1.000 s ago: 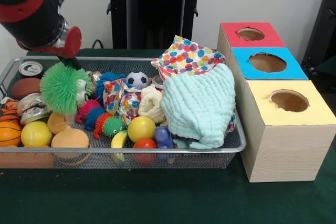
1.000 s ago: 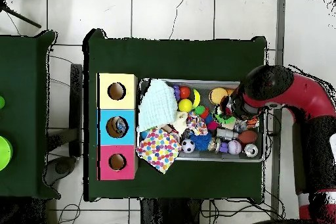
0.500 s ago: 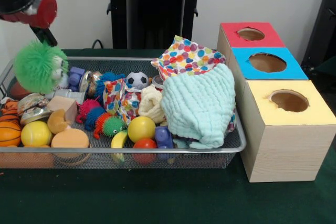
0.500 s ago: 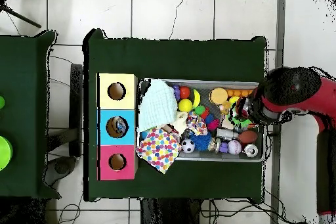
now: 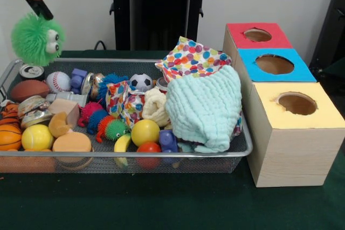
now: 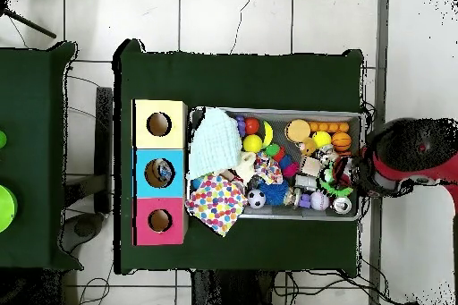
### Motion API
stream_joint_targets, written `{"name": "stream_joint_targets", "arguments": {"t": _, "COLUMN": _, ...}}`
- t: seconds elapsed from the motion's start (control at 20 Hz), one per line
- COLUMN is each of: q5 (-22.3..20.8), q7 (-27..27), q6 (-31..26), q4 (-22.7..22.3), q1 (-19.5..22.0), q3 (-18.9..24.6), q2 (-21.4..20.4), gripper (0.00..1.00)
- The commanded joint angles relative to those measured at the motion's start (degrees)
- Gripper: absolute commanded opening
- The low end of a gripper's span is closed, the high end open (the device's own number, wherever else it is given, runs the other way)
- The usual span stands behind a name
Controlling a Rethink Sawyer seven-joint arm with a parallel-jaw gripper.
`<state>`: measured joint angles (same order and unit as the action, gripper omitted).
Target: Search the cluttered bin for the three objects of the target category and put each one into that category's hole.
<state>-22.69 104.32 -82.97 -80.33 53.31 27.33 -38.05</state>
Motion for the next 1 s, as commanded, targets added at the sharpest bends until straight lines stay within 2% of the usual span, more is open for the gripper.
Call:
{"name": "stream_joint_targets", "arguments": {"t": 0.05, "q5": 2.5, "q7": -9.4, "q6": 6.8, "q4": -15.1, "q1": 2.4, "q3": 2.3, "q2": -4.5, "gripper": 0.00}}
{"name": "stream_joint_targets", "arguments": {"t": 0.35, "q5": 3.7, "q7": -8.4, "q6": 11.3, "q4": -18.8, "q1": 4.2, "q3": 3.5, "q2": -5.6, "gripper": 0.00}}
{"name": "stream_joint_targets", "arguments": {"t": 0.55, "q5": 2.4, "q7": -7.0, "q6": 12.0, "q4": -17.7, "q1": 3.2, "q3": 2.8, "q2": -4.6, "gripper": 0.00}}
{"name": "stream_joint_targets", "arguments": {"t": 1.0, "q5": 2.4, "q7": -7.7, "q6": 12.1, "q4": -17.4, "q1": 3.4, "q3": 2.9, "q2": -3.3, "gripper": 0.00}}
